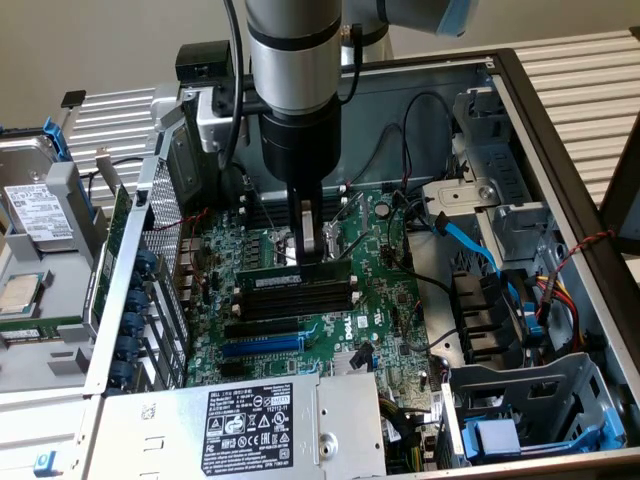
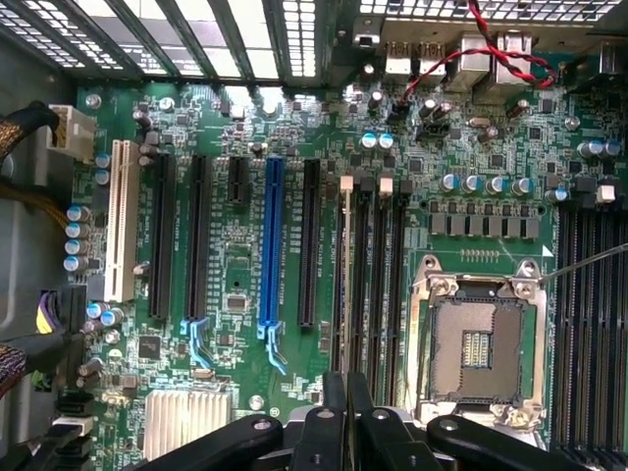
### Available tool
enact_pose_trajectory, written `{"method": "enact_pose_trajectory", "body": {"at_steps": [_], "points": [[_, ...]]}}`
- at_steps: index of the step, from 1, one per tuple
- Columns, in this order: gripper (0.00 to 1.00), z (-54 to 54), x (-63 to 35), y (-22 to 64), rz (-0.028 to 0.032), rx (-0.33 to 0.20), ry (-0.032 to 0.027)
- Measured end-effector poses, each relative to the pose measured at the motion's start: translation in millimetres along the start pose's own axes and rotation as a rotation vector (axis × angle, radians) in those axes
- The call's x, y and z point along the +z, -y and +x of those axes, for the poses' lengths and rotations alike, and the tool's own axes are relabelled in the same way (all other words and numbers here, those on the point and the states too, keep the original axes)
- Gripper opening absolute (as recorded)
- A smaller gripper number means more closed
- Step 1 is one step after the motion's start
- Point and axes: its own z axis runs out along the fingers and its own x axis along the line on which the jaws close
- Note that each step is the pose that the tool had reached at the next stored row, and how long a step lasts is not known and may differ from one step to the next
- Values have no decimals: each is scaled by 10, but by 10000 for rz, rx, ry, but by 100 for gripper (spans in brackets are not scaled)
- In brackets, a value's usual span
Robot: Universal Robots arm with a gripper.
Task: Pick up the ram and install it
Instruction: 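Insert the ram into the slot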
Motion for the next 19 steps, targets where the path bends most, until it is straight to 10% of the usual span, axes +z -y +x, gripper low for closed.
{"method": "enact_pose_trajectory", "body": {"at_steps": [19], "points": [[13,0,109,1,-3,27,-3]]}}
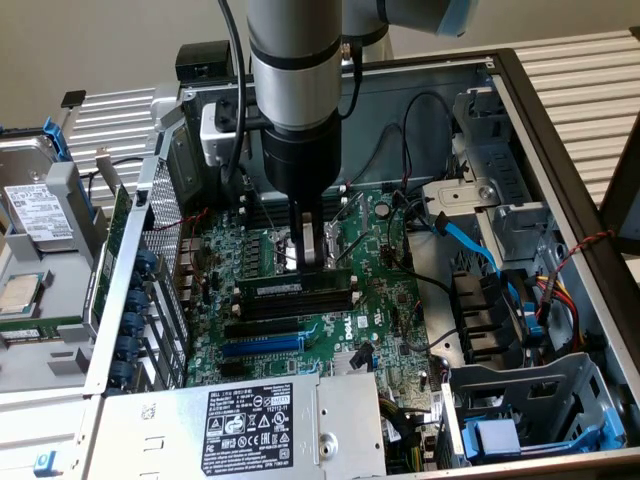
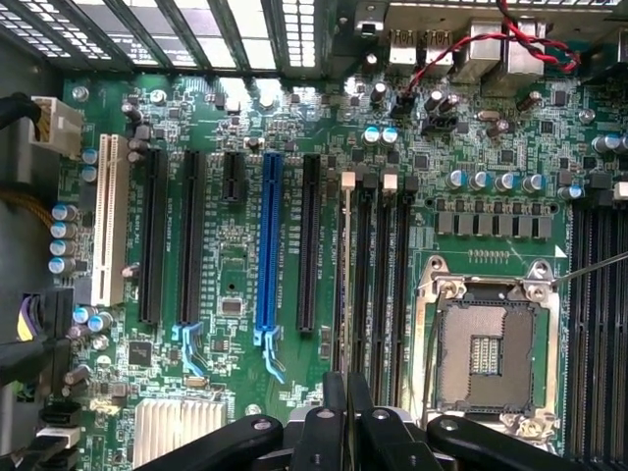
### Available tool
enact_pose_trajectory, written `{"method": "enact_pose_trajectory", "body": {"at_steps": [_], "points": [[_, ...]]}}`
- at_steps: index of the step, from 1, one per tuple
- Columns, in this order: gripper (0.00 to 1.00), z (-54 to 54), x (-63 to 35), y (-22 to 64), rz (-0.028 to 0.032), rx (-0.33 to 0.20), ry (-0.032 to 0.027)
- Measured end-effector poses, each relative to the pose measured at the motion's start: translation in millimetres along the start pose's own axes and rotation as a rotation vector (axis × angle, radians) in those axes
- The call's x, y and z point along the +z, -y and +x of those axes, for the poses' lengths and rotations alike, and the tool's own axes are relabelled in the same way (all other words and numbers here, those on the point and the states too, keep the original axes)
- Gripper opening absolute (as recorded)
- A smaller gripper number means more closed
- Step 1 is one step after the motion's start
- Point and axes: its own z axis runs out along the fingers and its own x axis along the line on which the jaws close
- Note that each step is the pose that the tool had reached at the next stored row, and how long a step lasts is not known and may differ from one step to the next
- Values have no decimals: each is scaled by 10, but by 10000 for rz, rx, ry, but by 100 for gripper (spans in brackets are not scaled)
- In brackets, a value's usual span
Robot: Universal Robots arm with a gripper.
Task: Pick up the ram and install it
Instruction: 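Insert the ram into the slot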
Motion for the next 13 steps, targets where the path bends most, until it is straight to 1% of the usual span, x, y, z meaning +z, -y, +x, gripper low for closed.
{"method": "enact_pose_trajectory", "body": {"at_steps": [6,13], "points": [[13,0,7,-1,1,137,4],[13,4,15,-3,1,143,4]]}}
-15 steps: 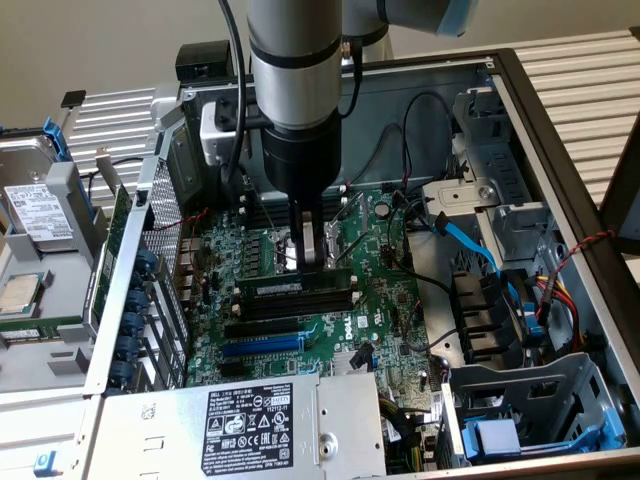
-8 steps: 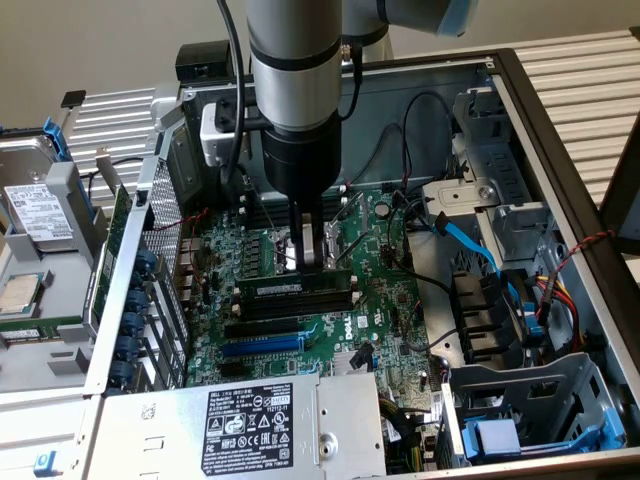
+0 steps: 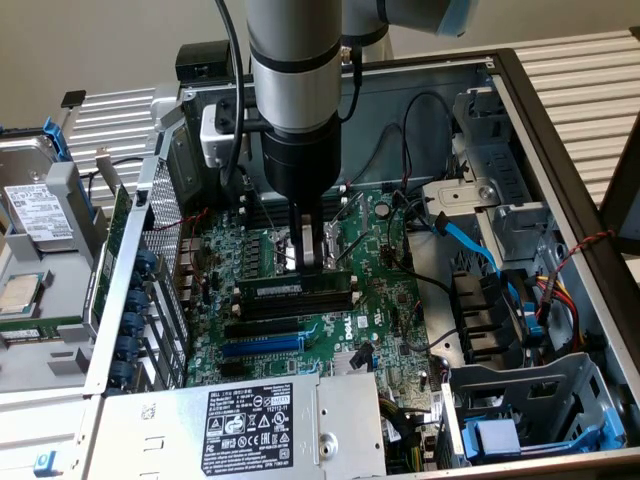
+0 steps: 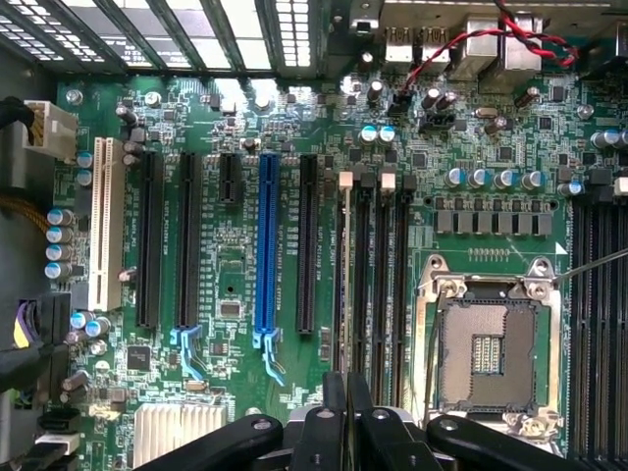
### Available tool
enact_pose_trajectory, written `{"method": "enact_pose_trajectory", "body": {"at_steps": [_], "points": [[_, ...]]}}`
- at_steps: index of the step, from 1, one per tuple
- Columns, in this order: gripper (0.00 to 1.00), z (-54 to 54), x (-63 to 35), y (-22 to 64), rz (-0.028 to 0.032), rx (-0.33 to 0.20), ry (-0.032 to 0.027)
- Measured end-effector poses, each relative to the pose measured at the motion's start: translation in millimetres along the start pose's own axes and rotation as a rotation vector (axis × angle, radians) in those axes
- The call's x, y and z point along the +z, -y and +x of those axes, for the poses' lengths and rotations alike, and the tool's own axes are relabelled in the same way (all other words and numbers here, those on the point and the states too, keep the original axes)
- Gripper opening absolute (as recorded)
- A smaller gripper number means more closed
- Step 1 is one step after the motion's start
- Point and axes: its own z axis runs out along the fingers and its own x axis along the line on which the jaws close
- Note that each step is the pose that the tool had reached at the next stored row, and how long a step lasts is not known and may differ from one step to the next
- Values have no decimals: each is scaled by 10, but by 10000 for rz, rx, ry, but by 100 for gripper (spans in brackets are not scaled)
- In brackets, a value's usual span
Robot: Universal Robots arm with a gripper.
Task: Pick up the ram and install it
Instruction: 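Insert the ram into the slot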
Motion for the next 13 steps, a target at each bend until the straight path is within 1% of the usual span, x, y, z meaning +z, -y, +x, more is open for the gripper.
{"method": "enact_pose_trajectory", "body": {"at_steps": [8,13], "points": [[13,2,12,-16,-2,-2,-2],[13,-5,16,-22,63,-2,1]]}}
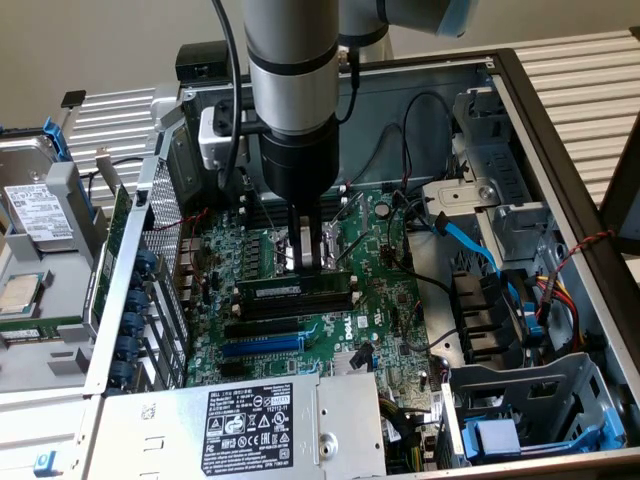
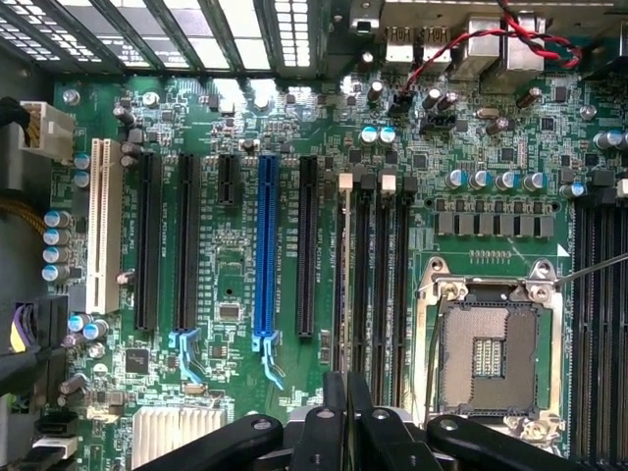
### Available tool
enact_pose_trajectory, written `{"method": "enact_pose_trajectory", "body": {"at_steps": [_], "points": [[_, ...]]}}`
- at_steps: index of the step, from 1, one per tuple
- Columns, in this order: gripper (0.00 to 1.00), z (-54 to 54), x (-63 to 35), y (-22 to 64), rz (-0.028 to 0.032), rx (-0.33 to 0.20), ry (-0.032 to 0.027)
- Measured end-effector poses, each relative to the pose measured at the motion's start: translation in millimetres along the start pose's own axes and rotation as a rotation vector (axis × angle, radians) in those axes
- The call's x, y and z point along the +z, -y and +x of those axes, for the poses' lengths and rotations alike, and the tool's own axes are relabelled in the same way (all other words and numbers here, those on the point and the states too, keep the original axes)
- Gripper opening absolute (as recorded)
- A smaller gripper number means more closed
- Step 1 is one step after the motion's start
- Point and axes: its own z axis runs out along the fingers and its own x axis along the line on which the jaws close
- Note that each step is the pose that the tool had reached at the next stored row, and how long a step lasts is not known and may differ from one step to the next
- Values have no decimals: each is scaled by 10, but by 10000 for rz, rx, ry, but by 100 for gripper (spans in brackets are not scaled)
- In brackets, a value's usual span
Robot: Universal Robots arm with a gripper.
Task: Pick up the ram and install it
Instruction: 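Insert the ram into the slot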
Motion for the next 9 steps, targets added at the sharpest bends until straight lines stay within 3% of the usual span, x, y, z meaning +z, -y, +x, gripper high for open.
{"method": "enact_pose_trajectory", "body": {"at_steps": [9], "points": [[13,-1,19,-11,34,0,-15]]}}
